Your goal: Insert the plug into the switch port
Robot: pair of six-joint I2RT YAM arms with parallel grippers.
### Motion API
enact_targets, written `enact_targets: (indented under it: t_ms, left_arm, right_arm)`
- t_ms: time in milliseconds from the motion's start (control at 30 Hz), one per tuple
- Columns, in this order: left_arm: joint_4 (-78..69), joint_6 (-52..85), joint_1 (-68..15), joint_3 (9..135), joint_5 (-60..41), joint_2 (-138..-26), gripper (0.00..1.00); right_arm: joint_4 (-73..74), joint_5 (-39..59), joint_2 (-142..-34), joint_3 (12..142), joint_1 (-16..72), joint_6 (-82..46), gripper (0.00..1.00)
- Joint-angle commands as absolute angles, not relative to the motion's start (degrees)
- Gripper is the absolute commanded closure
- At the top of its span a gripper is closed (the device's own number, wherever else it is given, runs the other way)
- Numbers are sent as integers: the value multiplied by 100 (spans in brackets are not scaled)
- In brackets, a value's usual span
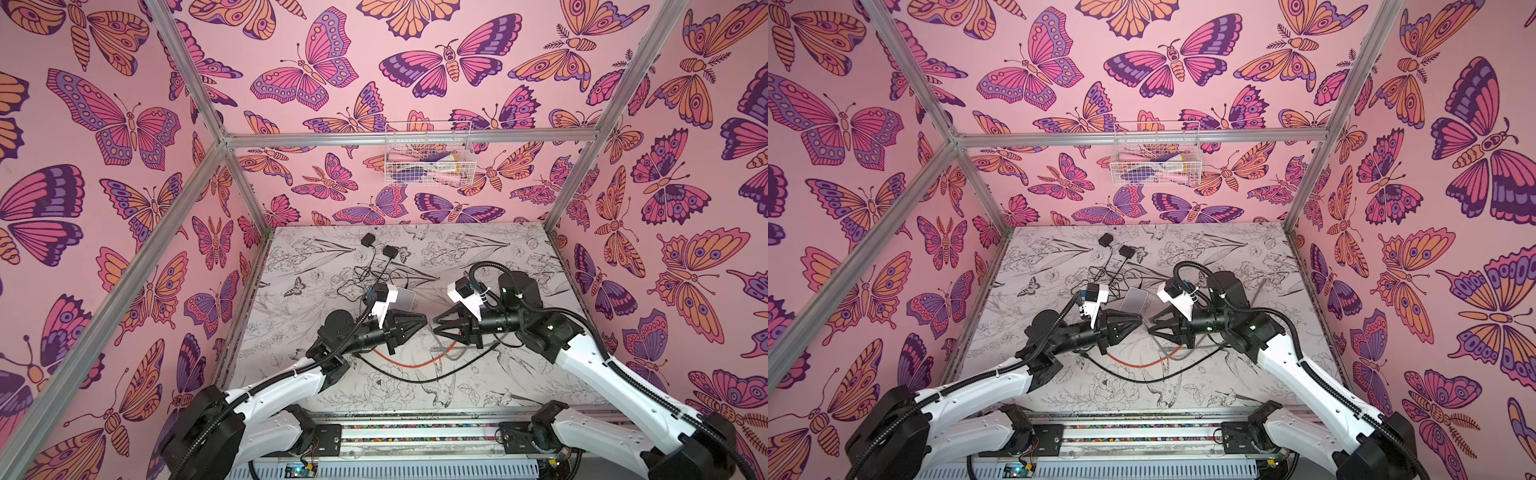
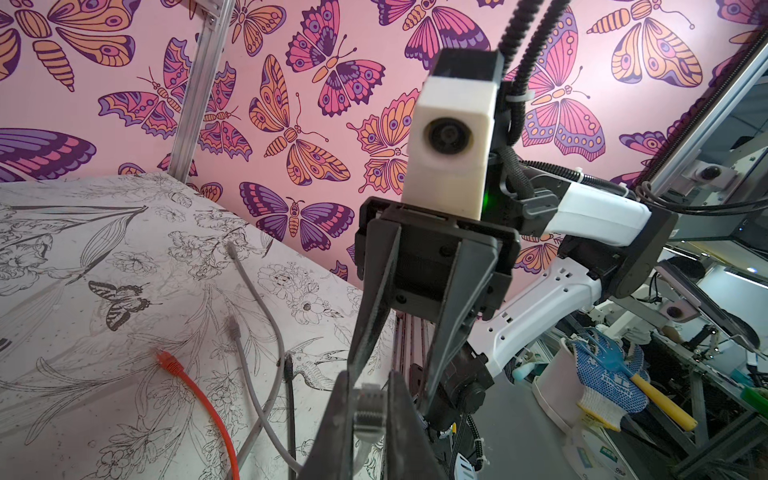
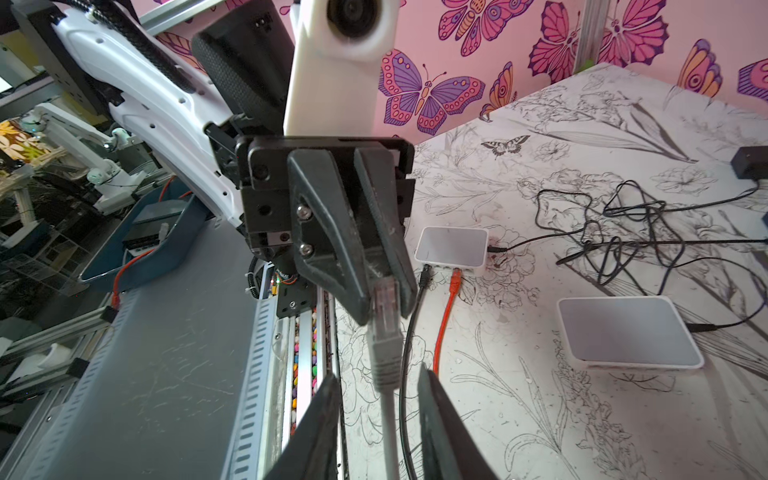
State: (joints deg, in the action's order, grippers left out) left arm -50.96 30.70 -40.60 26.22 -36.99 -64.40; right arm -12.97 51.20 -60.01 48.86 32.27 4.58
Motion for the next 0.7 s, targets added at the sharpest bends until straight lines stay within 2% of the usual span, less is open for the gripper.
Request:
enact_targets:
  t_ms: [0, 500, 633, 667]
  left_arm:
    - [-5362, 3056, -4011, 2514, -3867, -6322, 100]
    - [-5583, 3207, -4002, 2562, -3972, -6433, 100]
    - [-5597, 3212, -3999, 2571, -3981, -6477, 100]
    - [-5598, 3209, -4000, 2570, -3982, -6485, 100]
  right_arm:
    - [-1520, 5460, -6024, 4957, 3199, 725, 68]
    - [-1524, 5458, -6385, 4940, 3245, 905, 75]
    - [-1426, 5492, -6445, 4926, 3269, 879, 84]
    - [-1426, 5502, -6458, 4921, 3269, 896, 90]
